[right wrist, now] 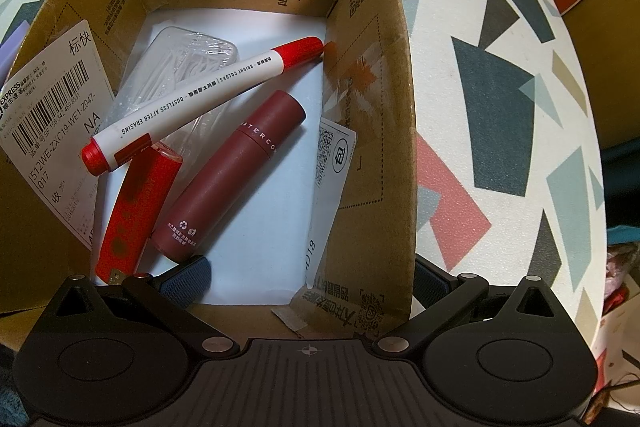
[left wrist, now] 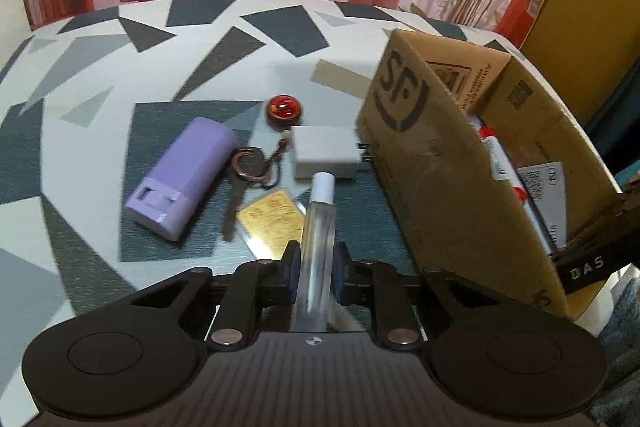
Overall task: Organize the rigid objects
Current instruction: 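Close the left tool on the clear spray bottle, then carry the clear spray bottle with the left tool over the box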
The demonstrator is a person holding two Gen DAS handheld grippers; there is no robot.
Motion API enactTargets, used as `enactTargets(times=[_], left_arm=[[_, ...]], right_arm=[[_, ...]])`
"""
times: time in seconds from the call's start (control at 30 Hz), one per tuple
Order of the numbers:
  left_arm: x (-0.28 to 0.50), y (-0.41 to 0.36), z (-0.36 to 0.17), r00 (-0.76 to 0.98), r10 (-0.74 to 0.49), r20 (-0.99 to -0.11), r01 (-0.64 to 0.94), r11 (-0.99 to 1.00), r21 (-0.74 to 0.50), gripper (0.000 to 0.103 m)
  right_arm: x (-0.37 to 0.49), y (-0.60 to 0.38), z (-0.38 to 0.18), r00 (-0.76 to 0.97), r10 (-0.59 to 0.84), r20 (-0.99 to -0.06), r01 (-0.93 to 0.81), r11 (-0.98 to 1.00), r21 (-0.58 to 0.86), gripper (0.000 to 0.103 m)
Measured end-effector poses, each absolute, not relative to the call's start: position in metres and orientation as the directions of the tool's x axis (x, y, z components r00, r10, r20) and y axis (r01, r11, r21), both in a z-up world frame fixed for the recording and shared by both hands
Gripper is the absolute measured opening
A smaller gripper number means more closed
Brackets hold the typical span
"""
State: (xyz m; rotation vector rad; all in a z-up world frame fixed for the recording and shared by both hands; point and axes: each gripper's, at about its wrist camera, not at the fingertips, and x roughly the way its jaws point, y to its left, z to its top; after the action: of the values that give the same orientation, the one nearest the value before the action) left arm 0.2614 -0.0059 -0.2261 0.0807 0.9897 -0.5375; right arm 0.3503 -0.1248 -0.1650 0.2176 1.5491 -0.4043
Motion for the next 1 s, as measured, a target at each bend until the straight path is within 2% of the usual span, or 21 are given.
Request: enactTargets(times=[0.47, 1.0], left_arm=[[0.265, -0.002, -0.229, 0.447, -0.383, -0.808, 0.453, 0.876, -0.164, 0.019], [0.254, -0.017, -0.161, 0.479, -0.595, -0.646, 0.573, 0.769, -0.283, 0.019]], right_arm=[[0.351, -0.125, -0.165, -0.026, -0.115, -0.993, 0.385, 0.916, -0.116, 0.103], [0.35, -0.126, -0.165, -0.026, -0.115, -0.993, 0.387, 0.915, -0.116, 0.103]])
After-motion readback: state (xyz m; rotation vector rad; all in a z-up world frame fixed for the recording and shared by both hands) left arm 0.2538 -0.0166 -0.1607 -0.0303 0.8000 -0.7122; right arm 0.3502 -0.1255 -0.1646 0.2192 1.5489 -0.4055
